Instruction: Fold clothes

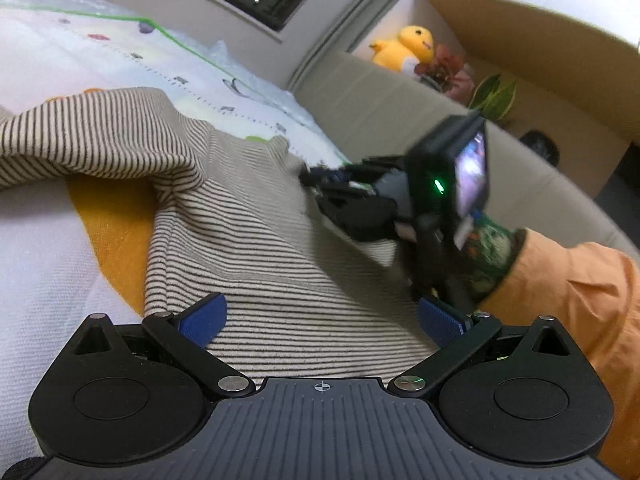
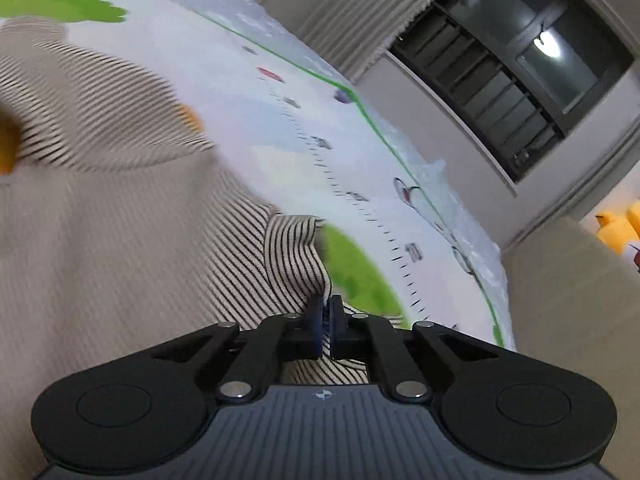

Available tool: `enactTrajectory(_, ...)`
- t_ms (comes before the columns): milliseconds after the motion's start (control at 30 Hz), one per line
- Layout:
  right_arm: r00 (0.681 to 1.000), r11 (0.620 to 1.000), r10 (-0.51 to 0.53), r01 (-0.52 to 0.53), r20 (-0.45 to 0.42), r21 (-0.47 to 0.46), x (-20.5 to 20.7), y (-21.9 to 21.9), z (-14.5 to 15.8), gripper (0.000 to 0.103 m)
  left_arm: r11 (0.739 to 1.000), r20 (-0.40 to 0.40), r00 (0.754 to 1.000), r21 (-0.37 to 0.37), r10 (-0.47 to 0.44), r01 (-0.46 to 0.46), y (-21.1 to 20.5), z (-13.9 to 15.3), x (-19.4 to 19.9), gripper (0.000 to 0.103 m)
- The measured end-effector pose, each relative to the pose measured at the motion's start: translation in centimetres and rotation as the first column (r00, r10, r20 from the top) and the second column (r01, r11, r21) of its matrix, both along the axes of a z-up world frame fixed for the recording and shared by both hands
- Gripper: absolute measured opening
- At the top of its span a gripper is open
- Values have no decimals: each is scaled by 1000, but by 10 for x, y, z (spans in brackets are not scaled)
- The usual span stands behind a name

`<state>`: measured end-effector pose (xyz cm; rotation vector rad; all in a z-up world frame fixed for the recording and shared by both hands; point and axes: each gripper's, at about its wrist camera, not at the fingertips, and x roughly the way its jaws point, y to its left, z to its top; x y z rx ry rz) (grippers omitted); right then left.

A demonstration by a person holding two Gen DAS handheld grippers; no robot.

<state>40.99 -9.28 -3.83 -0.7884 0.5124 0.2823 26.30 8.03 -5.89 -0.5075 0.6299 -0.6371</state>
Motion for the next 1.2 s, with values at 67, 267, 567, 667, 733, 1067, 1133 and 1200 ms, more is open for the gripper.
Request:
enactTrajectory(67, 998, 999, -33, 34, -47, 24, 23, -2, -2, 2, 1000, -4, 1000, -31, -1, 1, 4, -3, 2, 103)
enactTrajectory(267, 989, 988, -145, 145, -4, 49, 46, -14, -24, 1, 995, -10, 1000, -102, -5, 4, 12, -9, 5, 103)
enactTrajectory(567, 950, 868, -308, 261, 44, 423, -90, -103, 43, 62, 989, -18, 1000, -148, -3, 0, 16, -12, 14, 103)
enactTrajectory(667, 888, 790, -459, 387, 40, 475, -135, -161, 44, 61, 988, -19, 1000, -153, -2, -1, 15, -12, 15, 103)
enactTrajectory(733, 799, 683, -601, 507, 10, 527, -154, -207, 43, 61, 988, -19, 1000, -156, -2, -1, 15, -12, 15, 103)
enactTrajectory(1067, 616, 423, -780, 653, -115, 628, -141, -300, 35, 60, 986, -17, 1000, -169, -1, -2, 16, -12, 13, 103)
enactTrajectory(1133, 612, 425, -782, 658, -114, 621, -133, -298, 33, 39, 985, -17, 1000, -171, -1, -2, 16, -12, 14, 103)
enactTrajectory(1200, 625, 436, -772, 654, -116, 618, -128, -291, 34, 17, 985, -17, 1000, -173, 0, -3, 14, -12, 15, 103)
